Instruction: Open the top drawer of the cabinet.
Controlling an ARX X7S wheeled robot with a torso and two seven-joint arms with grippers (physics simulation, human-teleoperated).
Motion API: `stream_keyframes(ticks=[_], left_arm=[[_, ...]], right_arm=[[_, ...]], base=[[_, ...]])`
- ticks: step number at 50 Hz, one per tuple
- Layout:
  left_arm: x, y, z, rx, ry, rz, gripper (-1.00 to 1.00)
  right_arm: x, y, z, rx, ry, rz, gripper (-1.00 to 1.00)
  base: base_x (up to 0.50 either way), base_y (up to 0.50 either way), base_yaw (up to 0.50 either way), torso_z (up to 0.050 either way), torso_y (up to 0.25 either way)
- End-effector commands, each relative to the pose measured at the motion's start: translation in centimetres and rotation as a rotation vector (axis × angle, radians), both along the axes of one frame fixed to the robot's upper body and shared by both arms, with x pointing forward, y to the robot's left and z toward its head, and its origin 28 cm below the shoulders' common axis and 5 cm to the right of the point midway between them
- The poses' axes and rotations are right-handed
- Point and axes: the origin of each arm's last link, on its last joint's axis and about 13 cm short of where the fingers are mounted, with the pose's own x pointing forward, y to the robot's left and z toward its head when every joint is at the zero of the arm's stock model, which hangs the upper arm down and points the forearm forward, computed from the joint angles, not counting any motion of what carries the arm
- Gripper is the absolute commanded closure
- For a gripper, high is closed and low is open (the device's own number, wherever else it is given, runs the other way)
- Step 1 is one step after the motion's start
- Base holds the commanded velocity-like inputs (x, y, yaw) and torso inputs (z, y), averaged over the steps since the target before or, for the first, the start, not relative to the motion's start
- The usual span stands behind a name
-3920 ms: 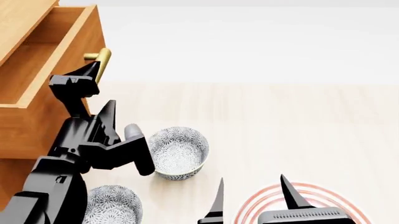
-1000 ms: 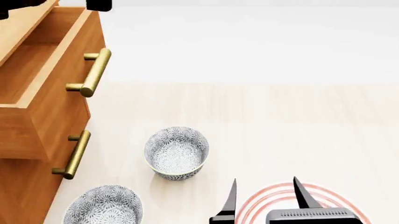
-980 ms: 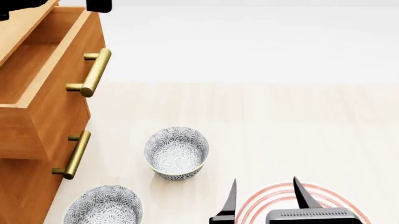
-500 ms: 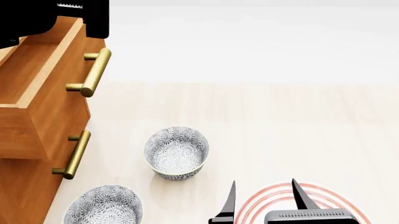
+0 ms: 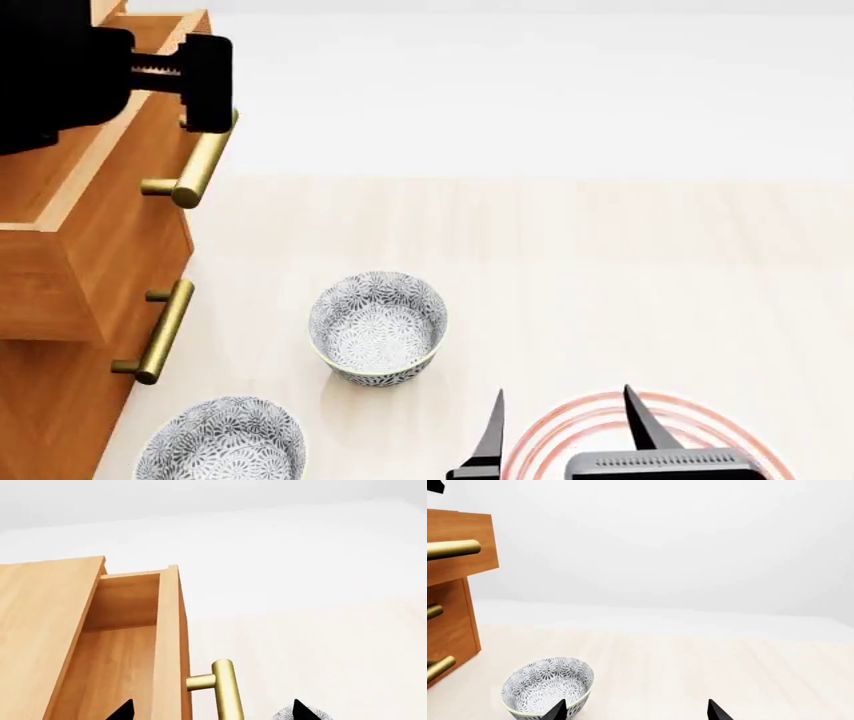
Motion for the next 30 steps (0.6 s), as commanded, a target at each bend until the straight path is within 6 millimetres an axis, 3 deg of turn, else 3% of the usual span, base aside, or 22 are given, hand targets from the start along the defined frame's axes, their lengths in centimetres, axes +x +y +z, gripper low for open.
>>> stream_keyframes(ticks=[1,30], left_arm=[[0.5,0.4,-1.9,-0.010,0.043,0.002,-1.00],[0.7,1.4,-5.6,-0.055,0.152,-0.005,-1.00]], right_arm=[[0.0,0.0,-0.2,-0.001,0.005,0.000,-1.00],[-0.2,0.2,0.1,-0.004,0.001,0.007,-1.00]], base=[[0.00,0.00,0.00,0.000,0.000],[0.00,0.00,0.00,0.000,0.000]])
